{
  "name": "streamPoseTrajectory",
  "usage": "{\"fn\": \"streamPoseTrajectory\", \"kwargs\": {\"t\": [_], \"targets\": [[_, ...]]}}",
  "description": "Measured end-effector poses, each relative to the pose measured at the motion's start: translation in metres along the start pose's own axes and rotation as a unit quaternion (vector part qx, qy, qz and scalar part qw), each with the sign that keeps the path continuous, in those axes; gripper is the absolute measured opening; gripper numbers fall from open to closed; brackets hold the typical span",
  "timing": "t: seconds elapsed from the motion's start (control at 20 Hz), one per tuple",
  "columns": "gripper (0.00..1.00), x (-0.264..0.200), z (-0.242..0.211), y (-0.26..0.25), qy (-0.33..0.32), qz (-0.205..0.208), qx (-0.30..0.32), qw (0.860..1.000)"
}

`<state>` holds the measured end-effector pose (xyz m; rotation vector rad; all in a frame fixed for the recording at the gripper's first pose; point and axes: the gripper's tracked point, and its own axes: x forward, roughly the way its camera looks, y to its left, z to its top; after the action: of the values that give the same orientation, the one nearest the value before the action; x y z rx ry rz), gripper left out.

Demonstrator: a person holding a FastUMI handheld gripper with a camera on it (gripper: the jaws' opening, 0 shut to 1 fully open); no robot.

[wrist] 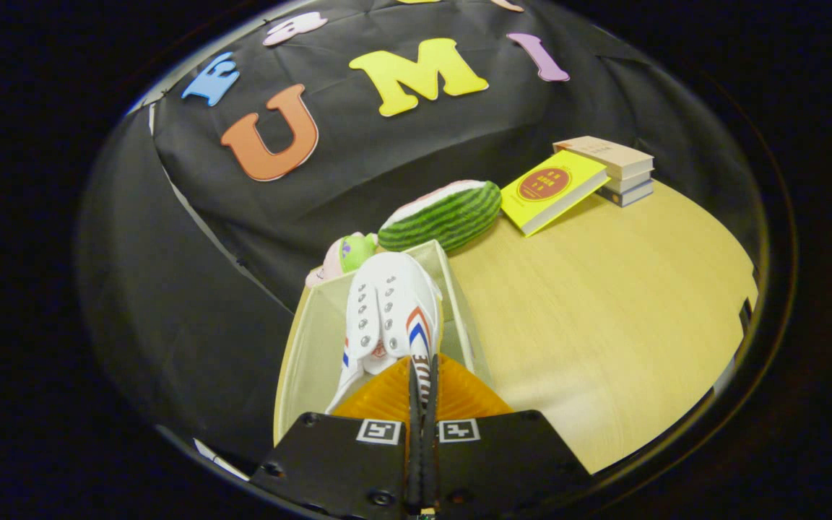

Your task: Open the storage box then place both shoes into the box .Put the left shoe in first, then the right shoe, with the right side of both shoes facing outward in a uniform manner.

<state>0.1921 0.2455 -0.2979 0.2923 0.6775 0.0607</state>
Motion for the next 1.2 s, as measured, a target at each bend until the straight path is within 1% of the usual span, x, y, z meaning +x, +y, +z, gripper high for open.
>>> {"fn": "streamPoseTrajectory", "kwargs": {"t": [0.15,0.25,0.3,0.35,0.4,0.45,0.5,0.55,0.65,0.95,1.05,1.15,1.2], "targets": [[0.05,0.004,-0.004,-0.004,-0.012,-0.008,0.008,1.000],[0.06,0.009,-0.008,-0.008,-0.006,-0.020,-0.003,1.000],[0.06,0.009,-0.010,-0.009,0.000,-0.019,-0.010,1.000],[0.06,0.005,-0.006,0.002,-0.015,0.018,0.004,1.000],[0.30,0.001,0.009,0.020,-0.046,0.060,0.006,0.997],[0.54,-0.008,0.027,0.014,-0.080,0.048,-0.016,0.996],[0.77,-0.021,0.047,0.000,-0.110,0.011,-0.046,0.993],[1.00,-0.034,0.052,-0.010,-0.136,-0.001,-0.073,0.988],[1.00,-0.051,0.062,-0.006,-0.165,0.001,-0.099,0.981],[1.00,-0.130,0.083,-0.032,-0.200,0.016,-0.100,0.975],[1.00,-0.161,0.091,-0.049,-0.222,0.007,-0.109,0.969],[1.00,-0.190,0.098,-0.075,-0.244,-0.017,-0.108,0.964],[1.00,-0.204,0.096,-0.079,-0.245,-0.011,-0.111,0.963]]}}
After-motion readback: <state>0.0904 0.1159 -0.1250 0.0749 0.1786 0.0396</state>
